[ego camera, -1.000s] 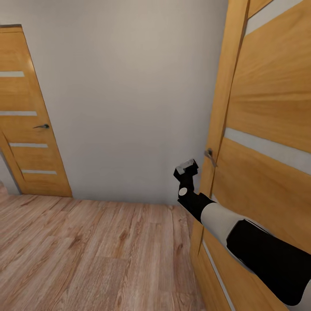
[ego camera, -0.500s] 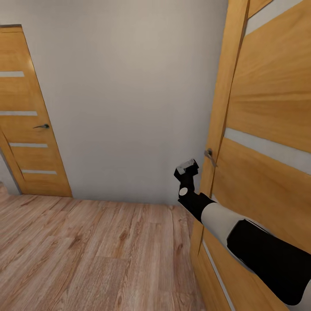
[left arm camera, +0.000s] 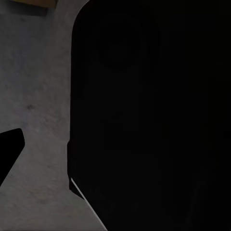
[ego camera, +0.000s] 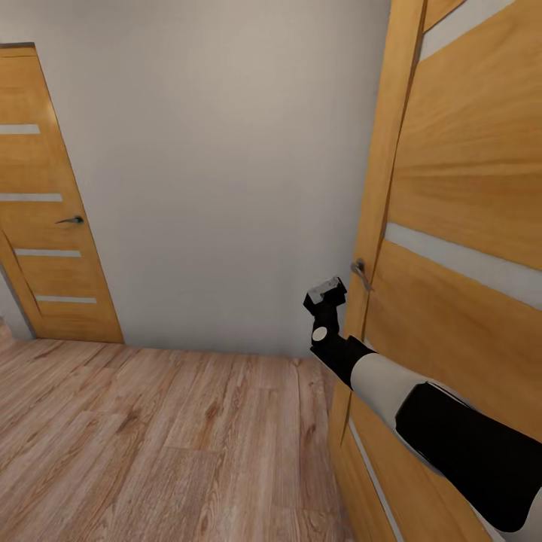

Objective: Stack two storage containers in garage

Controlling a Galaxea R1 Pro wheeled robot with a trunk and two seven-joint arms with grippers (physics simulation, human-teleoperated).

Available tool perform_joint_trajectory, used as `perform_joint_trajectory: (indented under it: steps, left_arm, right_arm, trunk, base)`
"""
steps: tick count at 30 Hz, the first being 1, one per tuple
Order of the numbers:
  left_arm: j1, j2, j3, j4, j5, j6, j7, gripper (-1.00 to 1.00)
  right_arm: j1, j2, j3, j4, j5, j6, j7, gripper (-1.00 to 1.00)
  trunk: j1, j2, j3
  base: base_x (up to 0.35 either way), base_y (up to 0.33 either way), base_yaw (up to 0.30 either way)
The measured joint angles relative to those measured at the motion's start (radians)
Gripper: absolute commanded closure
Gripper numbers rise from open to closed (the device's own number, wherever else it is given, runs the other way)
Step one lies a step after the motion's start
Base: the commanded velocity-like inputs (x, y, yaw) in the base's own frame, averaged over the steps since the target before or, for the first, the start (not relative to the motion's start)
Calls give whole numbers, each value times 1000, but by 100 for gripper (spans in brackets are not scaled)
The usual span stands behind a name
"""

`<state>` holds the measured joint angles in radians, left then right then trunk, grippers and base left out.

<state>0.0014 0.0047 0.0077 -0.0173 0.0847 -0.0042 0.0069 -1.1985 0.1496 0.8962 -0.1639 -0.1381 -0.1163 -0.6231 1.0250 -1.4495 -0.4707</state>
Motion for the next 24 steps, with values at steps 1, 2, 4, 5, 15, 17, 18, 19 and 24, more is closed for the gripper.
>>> perform_joint_trajectory:
  steps: [1,2,4,5,15,17,18,19,24]
  left_arm:
    - [0,0,0,0,0,0,0,-100]
    - [0,0,0,0,0,0,0,-100]
    - [0,0,0,0,0,0,0,-100]
    - [0,0,0,0,0,0,0,-100]
    - [0,0,0,0,0,0,0,-100]
    - [0,0,0,0,0,0,0,-100]
    - [0,0,0,0,0,0,0,-100]
    - [0,0,0,0,0,0,0,-100]
    - [0,0,0,0,0,0,0,-100]
  right_arm:
    - [0,-2,0,0,1,0,3,-100]
    - [0,-2,0,0,2,0,4,-100]
    - [0,-2,-3,0,0,6,6,-100]
    - [0,-2,-3,0,0,8,6,-100]
    - [2,-84,-42,2,-23,84,103,-100]
    - [2,-95,-50,2,-31,87,117,-100]
    - [2,-97,-52,2,-33,87,120,-100]
    - [3,-101,-55,2,-35,88,124,-100]
    - [3,-111,-60,2,-39,89,130,-100]
  trunk:
    - [0,0,0]
    - [0,0,0]
    - [0,0,0]
    - [0,0,0]
    - [0,0,0]
    - [0,0,0]
    - [0,0,0]
    - [0,0,0]
    - [0,0,0]
  base:
    - [0,0,0]
    - [0,0,0]
    - [0,0,0]
    - [0,0,0]
    - [0,0,0]
    - [0,0,0]
    - [0,0,0]
    - [0,0,0]
    - [0,0,0]
